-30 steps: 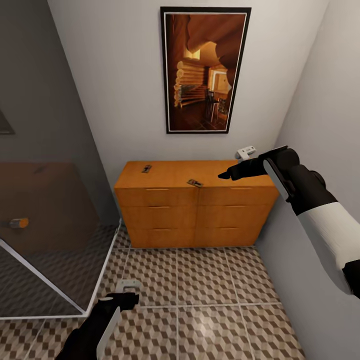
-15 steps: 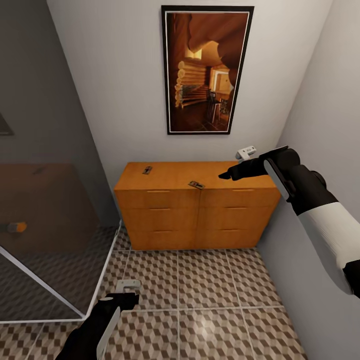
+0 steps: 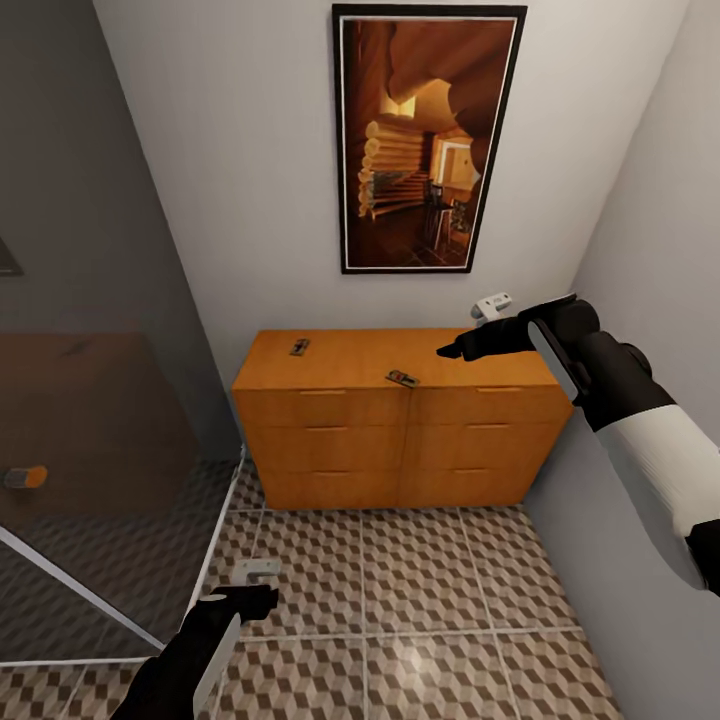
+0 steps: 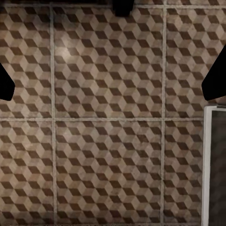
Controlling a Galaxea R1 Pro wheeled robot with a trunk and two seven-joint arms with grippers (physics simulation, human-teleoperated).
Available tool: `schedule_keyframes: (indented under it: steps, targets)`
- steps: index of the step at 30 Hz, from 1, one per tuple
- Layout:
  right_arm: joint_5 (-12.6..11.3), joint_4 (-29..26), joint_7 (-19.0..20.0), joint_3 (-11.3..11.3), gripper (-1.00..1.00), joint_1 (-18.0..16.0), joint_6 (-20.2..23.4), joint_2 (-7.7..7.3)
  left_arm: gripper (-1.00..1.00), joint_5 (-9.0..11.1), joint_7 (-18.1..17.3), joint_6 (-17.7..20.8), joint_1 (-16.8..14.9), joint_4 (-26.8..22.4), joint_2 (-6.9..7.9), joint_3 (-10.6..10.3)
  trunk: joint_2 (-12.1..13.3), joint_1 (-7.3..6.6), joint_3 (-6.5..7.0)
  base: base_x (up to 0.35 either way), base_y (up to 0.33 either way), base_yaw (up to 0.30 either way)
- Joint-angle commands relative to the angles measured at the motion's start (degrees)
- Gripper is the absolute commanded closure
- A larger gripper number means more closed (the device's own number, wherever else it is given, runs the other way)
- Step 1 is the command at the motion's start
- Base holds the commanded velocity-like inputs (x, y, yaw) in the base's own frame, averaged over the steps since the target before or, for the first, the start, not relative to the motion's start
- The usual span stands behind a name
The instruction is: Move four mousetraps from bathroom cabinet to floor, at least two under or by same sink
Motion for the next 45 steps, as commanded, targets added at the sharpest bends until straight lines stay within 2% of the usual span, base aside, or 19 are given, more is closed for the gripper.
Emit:
schedule_keyframes:
  steps: [1, 5, 7, 9, 10, 12, 13, 14, 15, 16, 17, 18, 19, 21, 22, 28, 38, 41, 45]
  targets:
    - [-0.61, 0.29, -0.30, 0.16, -1.00, -0.06, 0.25, -0.05, -1.00, 0.40, 0.44, 0.28, -0.04, -0.09, 0.02, -0.16, -0.12, 0.04, -0.12, 0.046, 0.033, 0.000]
    - [-1.53, 2.05, -0.31, 0.17, -1.00, -0.01, -1.17, 0.00, -1.00, 0.40, 0.41, -0.10, -0.01, 0.81, 0.05, -0.22, -0.12, 0.04, -0.12, 0.020, 0.014, 0.000]
    - [-2.12, 2.44, -0.34, 0.17, -1.00, 0.00, -2.18, -0.02, -1.00, 0.40, 0.38, -1.73, 0.02, 2.83, 0.12, -0.23, -0.12, 0.04, -0.12, 0.007, 0.005, 0.000]
    - [-2.43, 2.65, -0.36, 0.17, -1.00, 0.01, -2.76, -0.04, -1.00, 0.40, 0.37, -5.56, 0.03, 6.78, 0.29, -0.24, -0.12, 0.04, -0.12, 0.004, 0.003, 0.000]
    - [-2.54, 2.72, -0.36, 0.17, -1.00, 0.01, -2.98, -0.04, -1.00, 0.37, 0.36, -9.70, 0.03, 10.86, 0.42, -0.25, -0.12, 0.04, -0.12, 0.002, 0.001, 0.000]
    - [-2.62, 2.77, -0.37, 0.17, -1.00, 0.01, -3.12, -0.04, -1.00, 0.23, 0.36, -15.21, 0.03, 16.26, 0.51, -0.25, -0.12, 0.04, -0.12, 0.001, 0.001, 0.000]
    - [-2.67, 2.80, -0.37, 0.17, -1.00, 0.01, -3.21, -0.04, -1.00, 0.09, 0.36, -21.67, 0.04, 22.57, 0.64, -0.25, -0.12, 0.04, -0.12, 0.000, 0.000, 0.000]
    - [-2.68, 2.82, -0.37, 0.17, -1.00, 0.01, -3.24, -0.05, -1.00, 0.03, 0.35, -25.00, 0.04, 25.87, 0.69, -0.25, -0.12, 0.04, -0.12, 0.000, 0.000, 0.000]
    - [-2.71, 2.86, -0.37, 0.17, -1.00, 0.01, -3.30, -0.05, -1.00, -0.13, 0.35, -31.22, 0.04, 32.30, 0.81, -0.27, -0.12, 0.04, -0.12, 0.000, 0.000, 0.000]
    - [-2.72, 2.88, -0.37, 0.17, -1.00, 0.01, -3.31, -0.03, -1.00, -0.23, 0.35, -34.20, 0.04, 35.34, 0.90, -0.28, -0.12, 0.04, -0.12, 0.000, 0.000, 0.000]
    - [-2.75, 2.91, -0.38, 0.17, -1.00, 0.01, -3.38, 0.02, -1.00, -0.59, 0.34, -43.94, 0.06, 43.64, 1.92, -0.31, -0.12, 0.04, -0.12, 0.000, 0.000, 0.000]
    - [-2.77, 2.93, -0.38, 0.19, -1.00, 0.01, -3.41, 0.06, -1.00, -0.77, 0.29, -49.73, 0.10, 47.19, 2.72, -0.34, -0.12, 0.04, -0.12, 0.000, 0.000, 0.000]
    - [-2.76, 2.93, -0.38, 0.20, -1.00, 0.01, -3.42, 0.07, -1.00, -0.85, 0.27, -52.20, 0.12, 48.42, 3.10, -0.36, -0.12, 0.04, -0.12, 0.000, 0.000, 0.000]
    - [-2.81, 2.94, -0.38, 0.22, -1.00, 0.01, -3.44, 0.11, -1.00, -1.05, -0.07, -59.88, 0.32, 51.28, 4.68, -0.40, -0.12, 0.04, -0.12, 0.000, 0.000, 0.000]
    - [-2.82, 2.94, -0.38, 0.23, -1.00, 0.01, -3.44, 0.11, -1.00, -1.10, -0.54, -62.00, 0.52, 51.99, 5.44, -0.41, -0.12, 0.04, -0.12, 0.000, 0.000, 0.000]
    - [-2.77, 2.95, -0.40, 0.18, -1.00, 0.01, -3.45, -0.01, -1.00, -1.13, -4.40, -65.28, 1.15, 53.09, 7.53, -0.43, -0.12, 0.04, -0.12, 0.000, 0.000, 0.000]
    - [-2.81, 5.91, -0.38, 0.17, -1.00, 0.01, -4.69, -0.05, -1.00, -1.10, -5.68, -65.66, 1.35, 53.26, 7.84, -0.48, -0.12, 0.04, -0.12, 0.000, 0.000, 0.000]
    - [-2.83, 8.55, -0.38, 0.17, -1.00, 0.01, -6.73, -0.05, -1.00, -1.10, -5.65, -65.67, 1.35, 53.26, 7.88, -0.46, -0.12, 0.04, -0.12, 0.000, 0.000, 0.000]
    - [-2.91, 14.76, -0.37, 0.23, -1.00, 0.01, -11.16, -0.05, -1.00, -1.09, -5.63, -65.68, 1.36, 53.26, 7.87, -0.49, -0.12, 0.04, -0.12, 0.000, 0.000, 0.000]
